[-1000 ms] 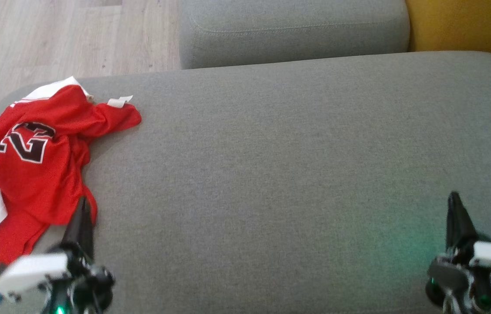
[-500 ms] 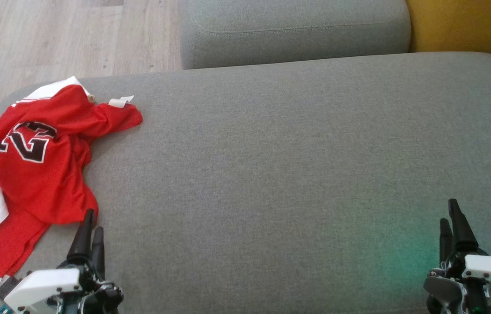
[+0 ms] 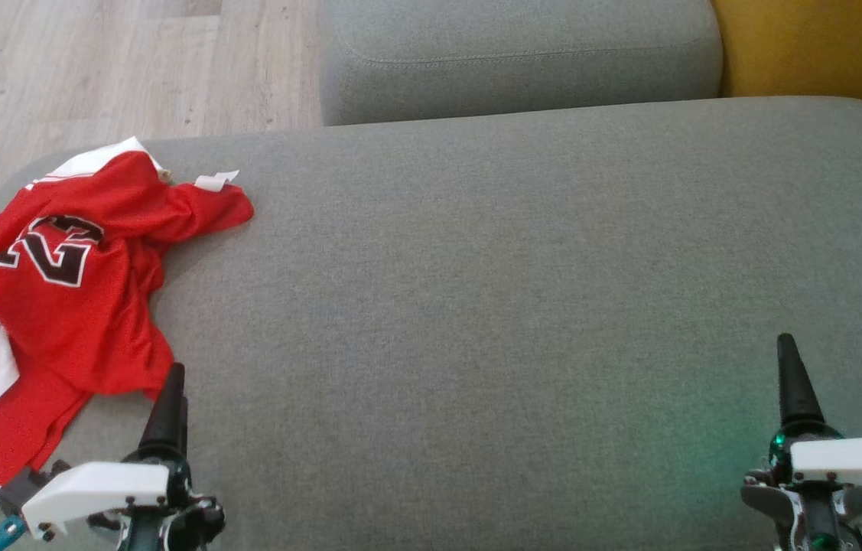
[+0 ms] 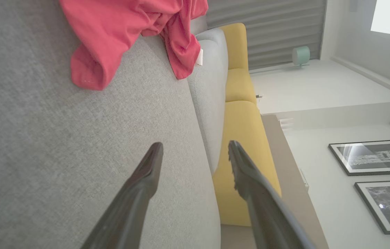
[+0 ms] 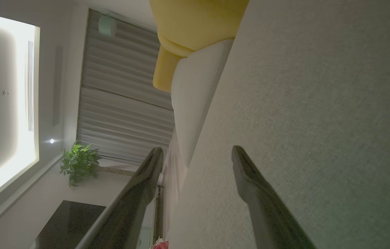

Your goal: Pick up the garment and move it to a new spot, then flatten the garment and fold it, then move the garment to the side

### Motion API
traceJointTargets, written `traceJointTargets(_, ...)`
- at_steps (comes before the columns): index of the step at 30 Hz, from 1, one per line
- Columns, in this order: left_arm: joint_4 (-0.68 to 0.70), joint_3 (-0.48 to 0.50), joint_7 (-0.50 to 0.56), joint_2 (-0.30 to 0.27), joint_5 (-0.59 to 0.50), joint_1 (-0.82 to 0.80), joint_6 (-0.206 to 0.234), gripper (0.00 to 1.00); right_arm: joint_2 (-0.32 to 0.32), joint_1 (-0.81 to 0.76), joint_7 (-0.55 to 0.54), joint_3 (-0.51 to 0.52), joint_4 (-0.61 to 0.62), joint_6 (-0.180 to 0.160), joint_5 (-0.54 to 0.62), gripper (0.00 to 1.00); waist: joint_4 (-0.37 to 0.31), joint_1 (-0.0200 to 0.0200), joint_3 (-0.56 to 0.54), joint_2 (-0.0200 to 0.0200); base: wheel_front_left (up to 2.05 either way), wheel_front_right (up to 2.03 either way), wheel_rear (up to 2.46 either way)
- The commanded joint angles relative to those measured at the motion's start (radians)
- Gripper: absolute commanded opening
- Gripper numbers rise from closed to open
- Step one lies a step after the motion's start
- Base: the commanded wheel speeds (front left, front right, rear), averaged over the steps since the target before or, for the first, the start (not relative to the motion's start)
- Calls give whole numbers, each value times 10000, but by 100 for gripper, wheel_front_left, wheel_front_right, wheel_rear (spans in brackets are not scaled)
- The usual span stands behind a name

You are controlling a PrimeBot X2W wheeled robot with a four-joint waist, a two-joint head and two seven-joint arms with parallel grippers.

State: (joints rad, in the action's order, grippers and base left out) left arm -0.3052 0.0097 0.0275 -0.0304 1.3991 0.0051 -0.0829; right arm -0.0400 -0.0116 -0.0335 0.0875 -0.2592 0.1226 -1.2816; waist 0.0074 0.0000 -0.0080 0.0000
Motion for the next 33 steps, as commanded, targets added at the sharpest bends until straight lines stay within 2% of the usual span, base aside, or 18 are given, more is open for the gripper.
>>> traceJointTargets(1,383,29,-90,-147,-248,-360,61,100,-129,264,127,-111,447,19,325,100,5,0,-4,0,0,0,0)
traceJointTargets(15,356,-353,-499,-355,-2522,-313,558,100,-305,212,539,-636,748,28,2855,100,48,0,-77,0,0,0,0)
traceJointTargets(33,549,-683,-1055,-532,-5269,-237,833,100,-339,185,1100,-1057,996,40,5506,100,78,0,-152,0,0,0,0)
